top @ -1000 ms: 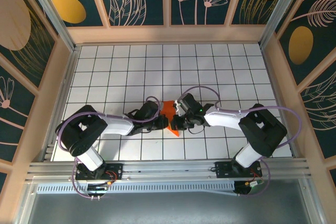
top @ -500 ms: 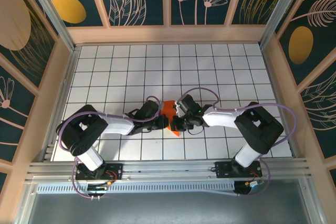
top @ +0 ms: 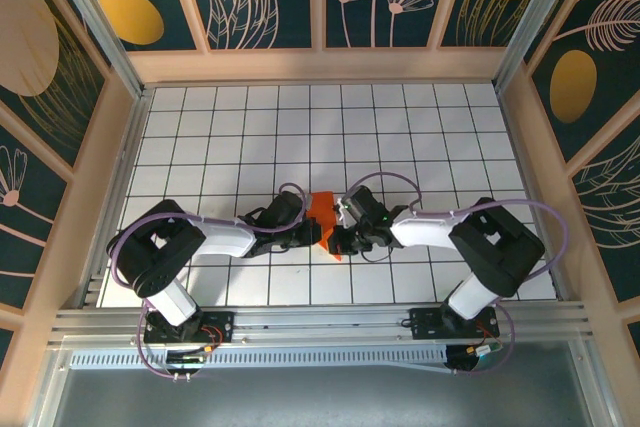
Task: Fold a paper plane with a square sheet of paper (fold left side to right side)
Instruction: Third fold the triangle at the center of the table.
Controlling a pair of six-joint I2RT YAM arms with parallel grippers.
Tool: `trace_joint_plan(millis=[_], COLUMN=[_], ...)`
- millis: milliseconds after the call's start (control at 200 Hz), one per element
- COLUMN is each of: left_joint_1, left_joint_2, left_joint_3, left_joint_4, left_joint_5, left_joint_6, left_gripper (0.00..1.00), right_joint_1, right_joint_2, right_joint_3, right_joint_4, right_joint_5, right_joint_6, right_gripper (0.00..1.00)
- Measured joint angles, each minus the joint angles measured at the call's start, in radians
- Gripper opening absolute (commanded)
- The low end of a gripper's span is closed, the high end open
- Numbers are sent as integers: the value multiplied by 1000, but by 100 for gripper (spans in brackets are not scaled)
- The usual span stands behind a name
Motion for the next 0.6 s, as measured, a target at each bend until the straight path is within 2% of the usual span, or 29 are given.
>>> trace_joint_plan(millis=[280, 601], left_joint_1=[0, -3], left_joint_2=[0, -2], left_joint_3=[2, 2], left_joint_4=[-3, -5], left_joint_5=[-1, -11], left_joint_6=[0, 0], left_gripper=[0, 0], right_joint_1=[0, 5], right_joint_2=[-65, -74], right_joint_3=[-15, -6], right_joint_4=[-72, -65], right_joint_5=[7, -19], right_joint_6=[5, 23], right_gripper=[0, 0])
